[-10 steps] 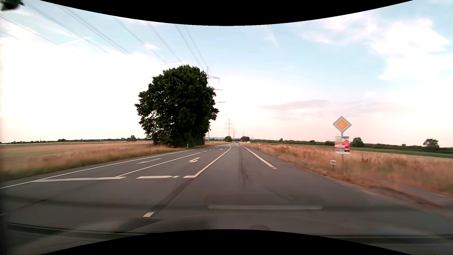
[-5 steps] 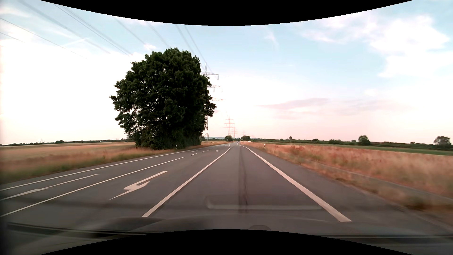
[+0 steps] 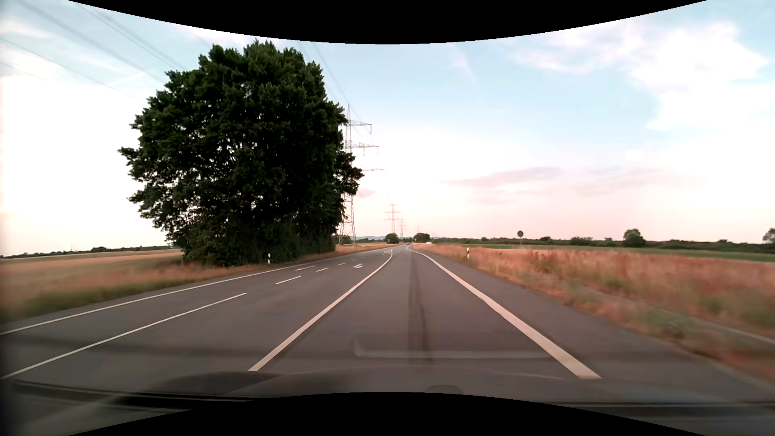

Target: Follow the waypoints while adhering to traffic rules and regulations

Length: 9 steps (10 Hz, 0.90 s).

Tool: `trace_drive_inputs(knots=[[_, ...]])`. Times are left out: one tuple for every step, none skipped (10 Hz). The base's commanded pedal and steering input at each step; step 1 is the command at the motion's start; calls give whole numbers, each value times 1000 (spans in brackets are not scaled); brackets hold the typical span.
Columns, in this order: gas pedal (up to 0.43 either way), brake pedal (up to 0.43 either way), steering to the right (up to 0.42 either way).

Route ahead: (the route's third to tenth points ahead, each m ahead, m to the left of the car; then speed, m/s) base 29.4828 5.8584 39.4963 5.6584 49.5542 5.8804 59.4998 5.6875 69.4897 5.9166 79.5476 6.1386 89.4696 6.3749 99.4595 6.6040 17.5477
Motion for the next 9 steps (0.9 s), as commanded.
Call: trace_drive_inputs(knots=[[79,0,-4],[79,0,-4],[79,0,-4],[79,0,-4],[79,0,-4],[79,0,-4],[79,0,-4],[79,0,-5],[79,0,-6]])
